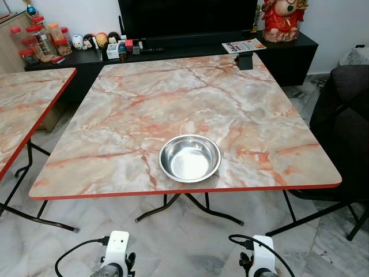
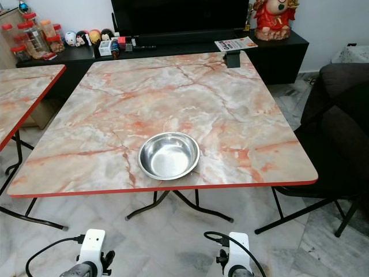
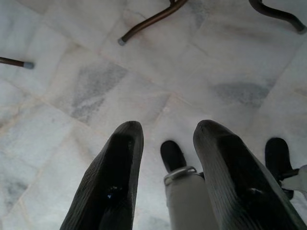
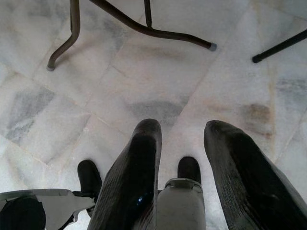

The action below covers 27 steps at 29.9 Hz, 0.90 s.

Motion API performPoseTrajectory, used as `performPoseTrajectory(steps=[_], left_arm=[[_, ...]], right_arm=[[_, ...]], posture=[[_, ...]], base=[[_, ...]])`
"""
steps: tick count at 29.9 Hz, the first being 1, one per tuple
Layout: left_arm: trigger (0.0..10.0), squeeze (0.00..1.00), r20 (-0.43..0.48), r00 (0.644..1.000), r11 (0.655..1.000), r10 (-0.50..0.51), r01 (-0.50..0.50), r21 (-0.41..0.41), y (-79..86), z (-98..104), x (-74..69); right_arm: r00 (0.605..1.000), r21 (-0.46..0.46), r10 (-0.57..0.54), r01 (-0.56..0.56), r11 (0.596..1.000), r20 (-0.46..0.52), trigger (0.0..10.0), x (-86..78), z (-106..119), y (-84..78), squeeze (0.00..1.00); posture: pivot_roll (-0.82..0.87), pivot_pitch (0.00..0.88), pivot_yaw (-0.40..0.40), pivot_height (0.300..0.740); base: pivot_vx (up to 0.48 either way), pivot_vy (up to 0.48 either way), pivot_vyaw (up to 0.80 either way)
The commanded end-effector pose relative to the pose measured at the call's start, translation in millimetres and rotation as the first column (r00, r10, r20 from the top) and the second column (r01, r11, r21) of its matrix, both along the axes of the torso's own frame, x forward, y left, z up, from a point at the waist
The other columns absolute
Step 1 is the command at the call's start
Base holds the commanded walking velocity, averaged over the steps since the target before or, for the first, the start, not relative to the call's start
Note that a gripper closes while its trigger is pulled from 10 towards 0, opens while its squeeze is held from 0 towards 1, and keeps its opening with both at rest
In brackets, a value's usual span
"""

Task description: Setting the table

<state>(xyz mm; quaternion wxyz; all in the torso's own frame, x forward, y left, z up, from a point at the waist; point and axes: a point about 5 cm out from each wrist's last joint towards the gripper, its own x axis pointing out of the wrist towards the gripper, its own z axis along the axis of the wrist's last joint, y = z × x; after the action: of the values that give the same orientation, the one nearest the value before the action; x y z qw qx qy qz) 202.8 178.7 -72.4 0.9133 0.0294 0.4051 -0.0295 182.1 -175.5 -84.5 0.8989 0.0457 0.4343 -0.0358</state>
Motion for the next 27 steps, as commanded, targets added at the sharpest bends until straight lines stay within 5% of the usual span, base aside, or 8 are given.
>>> performPoseTrajectory(steps=[1, 23, 27], left_arm=[[10.0, 0.0, -0.029, 1.0, 1.0, 0.001, 0.0, 0.023, 3.6, -2, -1.7], [10.0, 0.0, -0.076, 0.993, 0.995, 0.092, -0.089, 0.041, 14.3, -8, -16.5], [10.0, 0.0, -0.073, 0.992, 0.995, 0.098, -0.095, 0.042, 14.1, -8, -16.4]], right_arm=[[1.0, 0.009, -0.01, 0.01, 1.0, 0.005, 10.0, 1.1, 0, 0.9, 0.0], [1.0, 0.0, -0.01, 0.01, 1.0, 0.011, 10.0, 4.7, 2, -2.7, 0.0], [1.0, -0.035, -0.007, 0.008, 0.999, 0.015, 10.0, 4.6, 3, -6.3, 0.0]], posture=[[-0.18, 0.0, 0.094, 0.74], [-0.19, 0.0, 0.078, 0.74], [-0.19, 0.0, 0.077, 0.74]], base=[[0.0, 0.0, 0.0], [0.0, 0.416, -0.05], [0.0, 0.48, 0.62]])
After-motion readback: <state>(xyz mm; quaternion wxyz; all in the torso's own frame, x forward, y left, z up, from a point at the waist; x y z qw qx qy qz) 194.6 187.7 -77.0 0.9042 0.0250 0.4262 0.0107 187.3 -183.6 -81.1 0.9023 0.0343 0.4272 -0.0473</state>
